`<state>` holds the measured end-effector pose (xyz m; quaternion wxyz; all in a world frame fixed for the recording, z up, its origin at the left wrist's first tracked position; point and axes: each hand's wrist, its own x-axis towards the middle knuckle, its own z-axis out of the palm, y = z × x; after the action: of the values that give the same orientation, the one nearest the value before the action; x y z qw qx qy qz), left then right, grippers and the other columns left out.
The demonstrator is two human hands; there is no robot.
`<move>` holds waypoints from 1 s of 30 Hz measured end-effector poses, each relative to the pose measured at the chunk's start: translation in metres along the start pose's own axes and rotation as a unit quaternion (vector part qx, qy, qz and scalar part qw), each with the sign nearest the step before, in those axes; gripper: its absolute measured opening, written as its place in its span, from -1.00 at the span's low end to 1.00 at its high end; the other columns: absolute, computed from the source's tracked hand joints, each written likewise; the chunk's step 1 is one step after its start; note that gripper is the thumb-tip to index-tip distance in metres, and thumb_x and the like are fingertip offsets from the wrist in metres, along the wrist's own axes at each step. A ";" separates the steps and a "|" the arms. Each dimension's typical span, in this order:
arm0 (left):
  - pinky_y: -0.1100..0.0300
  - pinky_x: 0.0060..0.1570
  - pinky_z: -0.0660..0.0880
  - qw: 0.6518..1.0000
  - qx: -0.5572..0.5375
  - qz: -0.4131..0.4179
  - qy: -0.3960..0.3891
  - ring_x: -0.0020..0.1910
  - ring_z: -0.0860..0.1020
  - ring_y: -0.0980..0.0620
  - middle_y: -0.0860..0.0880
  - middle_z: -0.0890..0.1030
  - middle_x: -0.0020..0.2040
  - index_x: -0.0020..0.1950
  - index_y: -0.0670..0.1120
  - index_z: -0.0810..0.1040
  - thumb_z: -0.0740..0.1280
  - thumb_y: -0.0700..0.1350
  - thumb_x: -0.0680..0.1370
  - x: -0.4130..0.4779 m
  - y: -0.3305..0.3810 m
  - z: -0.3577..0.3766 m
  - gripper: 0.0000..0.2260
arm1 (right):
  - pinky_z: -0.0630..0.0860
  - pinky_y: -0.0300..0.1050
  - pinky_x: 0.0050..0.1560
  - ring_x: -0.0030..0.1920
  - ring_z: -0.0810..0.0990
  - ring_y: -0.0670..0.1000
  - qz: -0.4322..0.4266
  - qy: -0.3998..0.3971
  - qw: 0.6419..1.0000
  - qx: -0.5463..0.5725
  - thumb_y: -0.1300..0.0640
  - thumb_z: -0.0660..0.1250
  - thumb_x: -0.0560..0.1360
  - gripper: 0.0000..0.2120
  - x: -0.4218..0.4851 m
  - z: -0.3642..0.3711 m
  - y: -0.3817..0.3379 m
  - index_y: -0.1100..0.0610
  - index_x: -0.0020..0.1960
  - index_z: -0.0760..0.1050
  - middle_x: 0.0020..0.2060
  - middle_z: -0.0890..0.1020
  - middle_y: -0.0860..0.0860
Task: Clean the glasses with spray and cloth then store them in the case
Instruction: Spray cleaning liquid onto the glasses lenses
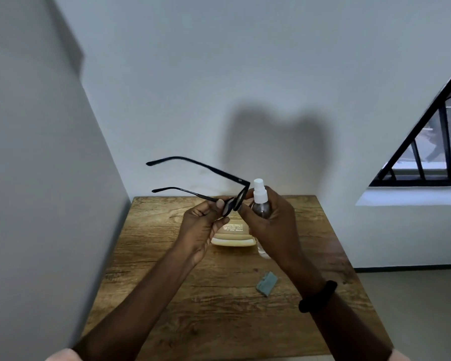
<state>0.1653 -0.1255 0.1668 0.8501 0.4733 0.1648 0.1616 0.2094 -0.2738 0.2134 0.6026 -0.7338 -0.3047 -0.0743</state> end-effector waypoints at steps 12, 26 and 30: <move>-0.01 -0.04 0.65 0.904 0.223 0.303 0.203 -0.16 0.67 -0.01 -0.06 0.73 -0.09 0.04 -0.10 0.73 0.45 -0.20 0.57 0.004 0.022 -0.032 -0.91 | 0.61 -0.11 -0.31 -0.23 0.62 -0.05 -0.047 -0.069 0.995 -0.047 0.12 0.40 0.54 -0.36 -0.040 -0.004 0.006 -0.09 0.45 0.09 -0.13 0.59 -0.08; -0.13 -0.10 0.62 0.796 0.374 0.459 0.123 -0.03 0.68 -0.04 -0.08 0.69 -0.03 0.08 -0.21 0.69 0.35 -0.33 0.61 -0.005 0.028 -0.029 -0.86 | 0.56 -0.08 -0.45 -0.28 0.58 -0.04 -0.161 -0.114 0.954 -0.227 -0.02 0.24 0.61 -0.44 -0.048 0.012 -0.014 -0.14 0.54 0.09 0.04 0.57 0.01; -0.10 -0.10 0.62 0.792 0.375 0.468 0.116 -0.03 0.68 -0.04 -0.08 0.69 -0.04 0.08 -0.23 0.69 0.34 -0.24 0.62 -0.008 0.028 -0.029 -0.86 | 0.57 -0.15 -0.41 -0.28 0.58 -0.08 -0.142 -0.081 0.960 -0.226 0.04 0.28 0.60 -0.47 -0.042 0.015 -0.020 -0.09 0.51 0.17 0.13 0.58 0.01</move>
<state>0.1427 -0.0933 0.1777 0.4007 0.7519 0.0684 0.5191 0.1610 -0.2727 0.2061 0.3779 -0.8034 -0.4290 -0.1665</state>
